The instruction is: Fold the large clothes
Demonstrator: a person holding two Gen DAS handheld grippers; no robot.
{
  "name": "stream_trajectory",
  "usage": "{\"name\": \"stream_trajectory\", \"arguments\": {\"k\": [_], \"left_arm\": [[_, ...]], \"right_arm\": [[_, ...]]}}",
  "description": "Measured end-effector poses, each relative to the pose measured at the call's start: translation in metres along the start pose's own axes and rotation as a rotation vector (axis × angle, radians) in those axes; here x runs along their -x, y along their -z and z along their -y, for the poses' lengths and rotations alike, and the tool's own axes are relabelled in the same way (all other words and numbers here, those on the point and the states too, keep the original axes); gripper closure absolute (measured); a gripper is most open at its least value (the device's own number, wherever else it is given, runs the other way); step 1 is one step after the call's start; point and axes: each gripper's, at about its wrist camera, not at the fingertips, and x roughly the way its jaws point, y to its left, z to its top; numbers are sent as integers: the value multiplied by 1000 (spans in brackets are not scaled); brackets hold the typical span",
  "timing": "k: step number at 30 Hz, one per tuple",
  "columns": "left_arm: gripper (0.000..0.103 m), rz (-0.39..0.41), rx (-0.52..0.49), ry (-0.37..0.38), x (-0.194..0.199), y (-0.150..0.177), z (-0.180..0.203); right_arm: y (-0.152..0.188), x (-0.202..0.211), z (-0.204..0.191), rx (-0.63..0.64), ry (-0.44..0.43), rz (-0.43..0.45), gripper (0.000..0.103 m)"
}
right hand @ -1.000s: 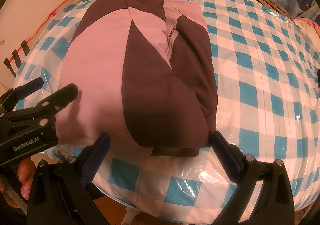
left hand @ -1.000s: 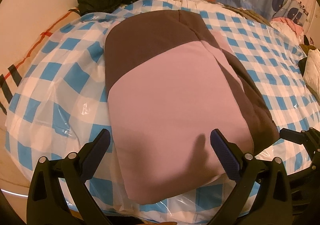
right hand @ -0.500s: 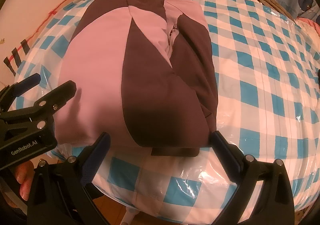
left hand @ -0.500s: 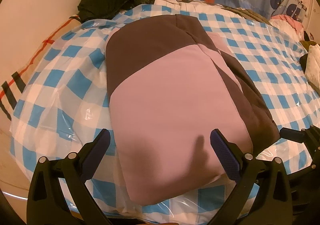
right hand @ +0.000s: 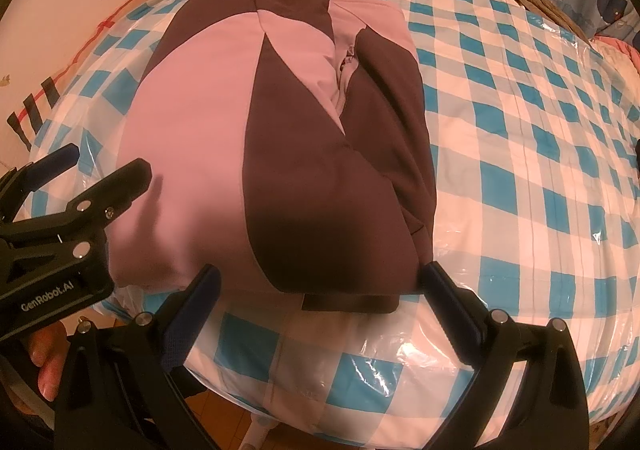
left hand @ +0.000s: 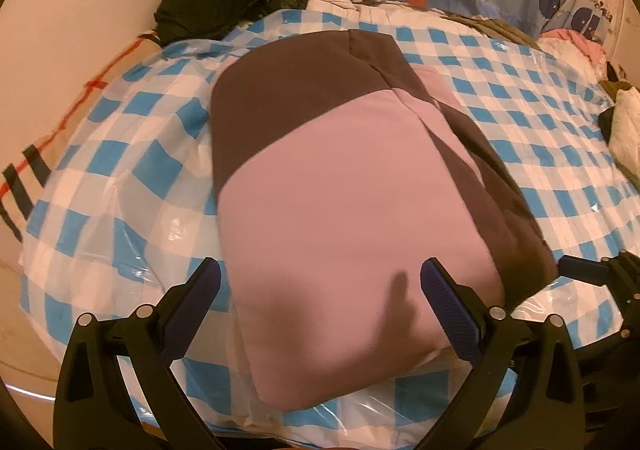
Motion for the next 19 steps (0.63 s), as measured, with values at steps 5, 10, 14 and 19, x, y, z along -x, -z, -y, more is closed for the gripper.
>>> {"name": "stream_trajectory", "arguments": {"k": [5,10,14,19], "left_arm": [[7,65,42,58,11,4,-2],[7,104,19,17,16,3,4],[7,96,5,24,15,3,8],[7,99,10,22,16,3,10]], "right_arm": [[0,0,0,0,-1,0,7],[0,0,-1,-2,-1,0,7],[1,0,-3,0,0,2,7],[1,-1,-3,-2,-1,1,7]]}}
